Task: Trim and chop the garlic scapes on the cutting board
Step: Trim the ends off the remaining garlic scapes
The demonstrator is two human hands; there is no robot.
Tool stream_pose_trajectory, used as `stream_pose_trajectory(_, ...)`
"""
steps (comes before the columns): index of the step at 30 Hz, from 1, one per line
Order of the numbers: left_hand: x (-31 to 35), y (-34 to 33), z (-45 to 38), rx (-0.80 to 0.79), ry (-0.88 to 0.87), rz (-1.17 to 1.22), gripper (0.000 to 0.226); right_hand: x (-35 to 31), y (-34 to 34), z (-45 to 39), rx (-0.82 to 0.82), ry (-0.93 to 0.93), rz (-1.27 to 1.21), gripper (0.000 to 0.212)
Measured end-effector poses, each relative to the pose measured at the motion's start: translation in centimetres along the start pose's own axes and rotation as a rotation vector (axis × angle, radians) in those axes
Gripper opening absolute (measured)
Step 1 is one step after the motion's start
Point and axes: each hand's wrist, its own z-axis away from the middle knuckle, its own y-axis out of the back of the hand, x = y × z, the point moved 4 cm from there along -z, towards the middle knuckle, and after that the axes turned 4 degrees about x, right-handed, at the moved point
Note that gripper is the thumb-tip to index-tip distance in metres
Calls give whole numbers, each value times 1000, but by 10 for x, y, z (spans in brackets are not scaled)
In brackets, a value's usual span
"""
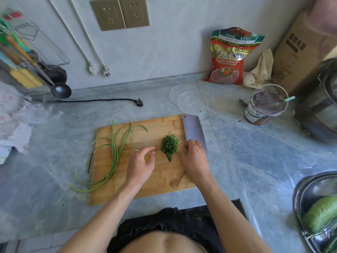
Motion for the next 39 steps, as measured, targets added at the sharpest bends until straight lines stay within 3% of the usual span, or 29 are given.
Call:
stream_pose_trajectory(6,-43,52,10,69,180,-35,16,-41,-25,17,-237,171,-119,17)
stream_pose_trajectory(9,-72,88,14,127,160,-323,17,-58,-40,25,-317,214,-136,20)
stream_pose_trajectory(12,-110,113,17,6,177,-505,23,-77,-58,33,-378,255,-105,20)
stream_pose_trajectory(15,-135,131,22,-108,210,-458,34,-93,-75,42,-432,272,-54,19)
stream_pose_trajectory(18,-149,136,27,-220,112,-421,43,-104,-94,51,-473,248,-47,17)
stream_pose_trajectory(23,-162,140,21,-140,-22,-359,15,-124,-122,67,-500,214,0,15)
stream_pose_trajectory(28,-173,143,12,0,96,-125,10,-139,-135,68,-453,193,13,15)
stream_pose_trajectory(32,-187,145,9,-33,298,129,9,-157,-143,68,-384,238,21,14)
stream_pose_trajectory(35,-192,150,7,-100,334,176,9,-169,-150,67,-358,238,6,11)
stream_pose_trajectory(39,-200,163,0,-40,297,115,9,-173,-156,69,-369,246,34,11)
